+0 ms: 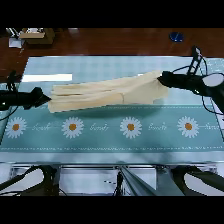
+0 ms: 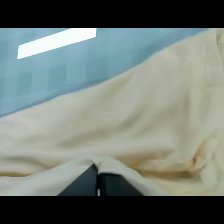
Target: Fold the shirts.
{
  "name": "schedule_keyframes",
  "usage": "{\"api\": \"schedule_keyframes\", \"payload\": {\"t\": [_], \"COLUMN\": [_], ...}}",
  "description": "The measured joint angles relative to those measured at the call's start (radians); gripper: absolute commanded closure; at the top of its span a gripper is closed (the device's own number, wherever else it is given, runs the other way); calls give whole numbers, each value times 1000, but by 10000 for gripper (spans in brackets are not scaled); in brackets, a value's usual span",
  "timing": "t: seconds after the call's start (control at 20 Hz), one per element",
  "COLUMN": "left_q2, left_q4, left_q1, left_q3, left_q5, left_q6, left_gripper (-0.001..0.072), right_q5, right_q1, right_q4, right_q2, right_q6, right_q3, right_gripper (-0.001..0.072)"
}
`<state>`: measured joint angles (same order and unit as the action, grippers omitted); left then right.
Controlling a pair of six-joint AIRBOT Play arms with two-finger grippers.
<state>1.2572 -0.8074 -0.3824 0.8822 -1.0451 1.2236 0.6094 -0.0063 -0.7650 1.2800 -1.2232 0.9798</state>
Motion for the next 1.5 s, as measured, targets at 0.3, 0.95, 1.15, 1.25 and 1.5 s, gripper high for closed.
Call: {"api": "schedule_keyframes", "payload": {"t": [0.3,0.95,1.15,1.25,1.5], "left_q2": [198,418,397,391,387], "left_q4": [69,58,45,45,42], "left_q1": [40,-23,-66,-66,-23], "left_q3": [250,415,427,429,431], "left_q5": [19,-62,-146,-172,-211], "left_q6": [2,40,27,22,17], "left_gripper": [684,244,256,256,256], "right_q5": [-121,-120,85,190,330], "right_q1": [18,-72,-208,-282,-366], "right_q4": [4,-188,-424,-362,34], "right_q2": [207,248,218,248,377], "right_q6": [-16,-43,-170,-162,-18], "right_q3": [153,209,215,215,216], "right_gripper": [682,275,120,120,121]}}
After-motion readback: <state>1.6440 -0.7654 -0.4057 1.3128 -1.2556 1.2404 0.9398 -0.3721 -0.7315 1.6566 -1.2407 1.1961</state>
